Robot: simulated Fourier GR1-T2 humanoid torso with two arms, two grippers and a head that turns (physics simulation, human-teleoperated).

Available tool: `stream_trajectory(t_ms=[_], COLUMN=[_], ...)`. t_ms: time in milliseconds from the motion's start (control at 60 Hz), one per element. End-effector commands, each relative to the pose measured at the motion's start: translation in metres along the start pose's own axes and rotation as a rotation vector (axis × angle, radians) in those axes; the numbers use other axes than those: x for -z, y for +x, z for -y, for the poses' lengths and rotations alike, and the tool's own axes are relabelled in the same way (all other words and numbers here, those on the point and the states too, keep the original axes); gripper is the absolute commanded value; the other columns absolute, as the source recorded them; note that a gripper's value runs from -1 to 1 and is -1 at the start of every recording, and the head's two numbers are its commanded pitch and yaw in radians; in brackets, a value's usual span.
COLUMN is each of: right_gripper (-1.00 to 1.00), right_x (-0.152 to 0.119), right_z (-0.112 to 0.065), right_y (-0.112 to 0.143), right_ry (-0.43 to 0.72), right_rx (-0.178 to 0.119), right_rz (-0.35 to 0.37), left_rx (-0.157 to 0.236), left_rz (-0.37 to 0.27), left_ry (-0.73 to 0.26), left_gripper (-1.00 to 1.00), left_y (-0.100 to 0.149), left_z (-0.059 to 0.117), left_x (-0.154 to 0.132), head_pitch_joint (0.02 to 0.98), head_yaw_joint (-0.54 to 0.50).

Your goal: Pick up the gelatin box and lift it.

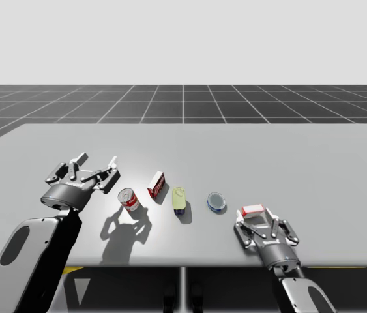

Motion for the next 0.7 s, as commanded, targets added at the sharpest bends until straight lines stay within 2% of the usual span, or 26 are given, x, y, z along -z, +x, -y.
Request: stream_trajectory(t_ms=[17, 150, 200, 283, 350, 367, 383, 400, 433, 450, 550, 583, 700], right_gripper=[-1.0, -1.0, -1.0, -1.0, -1.0, -1.0, -0.62, -0.11, 0.55, 1.0, 1.0, 1.0, 1.0], right_x=[0.0121, 0.0174, 0.0189, 0.0199, 0.02, 0.0198, 0.019, 0.0186, 0.0181, 0.0178, 0.016, 0.0154, 0.0151], right_z=[0.0024, 0.0013, 0.0006, 0.0004, 0.0003, 0.0005, 0.0006, 0.0006, 0.0004, 0.0006, 0.0011, 0.002, 0.0024], right_y=[-0.0004, 0.0005, 0.0006, 0.0008, 0.0001, -0.0002, -0.0009, -0.0012, -0.0019, -0.0022, -0.0031, -0.0033, -0.0034], right_ry=[-0.002, 0.012, 0.016, 0.017, 0.025, 0.026, 0.025, 0.015, 0.003, 0.008, 0.003, -0.001, -0.006], right_rx=[-0.005, -0.009, -0.02, -0.014, -0.032, -0.028, -0.035, -0.036, -0.04, -0.04, -0.035, -0.023, -0.019], right_rz=[-0.027, -0.043, -0.058, -0.061, -0.077, -0.077, -0.082, -0.077, -0.063, -0.063, -0.07, -0.076, -0.08], left_rx=[0.0, 0.002, 0.002, 0.003, 0.004, 0.004, 0.004, 0.004, 0.004, 0.005, 0.005, 0.007, 0.007], left_rz=[0.0, 0.001, 0.001, 0.001, 0.001, 0.001, 0.001, 0.001, 0.001, 0.001, 0.001, 0.001, 0.0], left_ry=[-0.001, -0.003, -0.004, -0.005, -0.005, -0.005, -0.005, -0.005, -0.006, -0.006, -0.007, -0.006, -0.003], left_gripper=[-1.0, -1.0, -1.0, -1.0, -1.0, -1.0, -1.0, -1.0, -1.0, -1.0, -1.0, -1.0, -1.0], left_y=[0.0001, -0.0001, -0.0001, 0.0, 0.0, 0.0, 0.0, 0.0, 0.0001, 0.0001, 0.0, -0.0001, -0.0002], left_z=[0.0003, 0.0007, 0.001, 0.0011, 0.0012, 0.0013, 0.0014, 0.0014, 0.0016, 0.0017, 0.0019, 0.002, 0.0022], left_x=[-0.0002, -0.0003, -0.0003, -0.0002, -0.0002, -0.0002, -0.0002, -0.0002, -0.0002, -0.0002, -0.0001, 0.0, -0.0002], head_pitch_joint=[0.879, 0.875, 0.872, 0.869, 0.864, 0.863, 0.86, 0.859, 0.855, 0.846, 0.791, 0.755, 0.66], head_yaw_joint=[-0.39, -0.39, -0.39, -0.39, -0.39, -0.39, -0.4, -0.4, -0.4, -0.4, -0.4, -0.41, -0.41])
